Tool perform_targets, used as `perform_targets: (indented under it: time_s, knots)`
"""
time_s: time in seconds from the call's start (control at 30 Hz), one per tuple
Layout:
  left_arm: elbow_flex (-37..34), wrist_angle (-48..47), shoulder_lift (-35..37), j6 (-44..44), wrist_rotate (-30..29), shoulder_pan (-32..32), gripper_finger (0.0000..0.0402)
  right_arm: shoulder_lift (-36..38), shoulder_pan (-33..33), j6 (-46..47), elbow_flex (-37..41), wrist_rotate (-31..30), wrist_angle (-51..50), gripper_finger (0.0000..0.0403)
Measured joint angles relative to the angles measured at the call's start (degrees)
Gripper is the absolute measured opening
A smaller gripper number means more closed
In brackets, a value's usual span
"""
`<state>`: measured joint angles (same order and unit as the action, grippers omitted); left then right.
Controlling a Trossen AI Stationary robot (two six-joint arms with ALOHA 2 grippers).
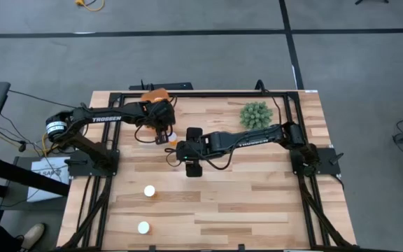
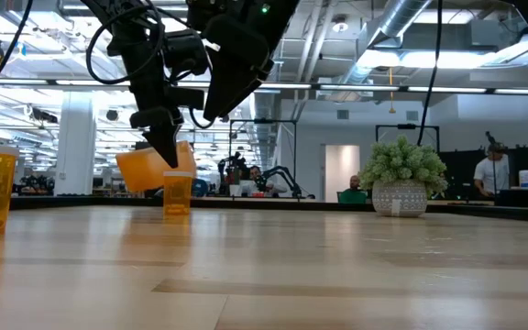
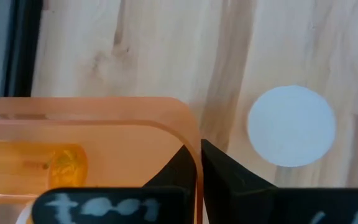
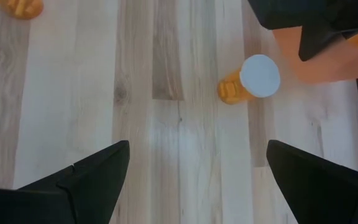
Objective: Pick and place pill bottles into a basket
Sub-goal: Adjust the orange container
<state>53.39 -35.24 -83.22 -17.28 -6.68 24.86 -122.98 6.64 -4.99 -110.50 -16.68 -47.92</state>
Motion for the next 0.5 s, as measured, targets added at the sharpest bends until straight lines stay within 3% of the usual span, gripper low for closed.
perform_targets:
  time_s: [0.5]
  knots:
    - [0.0, -1.7, -0.4, -0.6, 1.5, 0.0, 0.0, 0.0, 0.0, -0.1, 0.0, 0.0, 0.1, 0.0372]
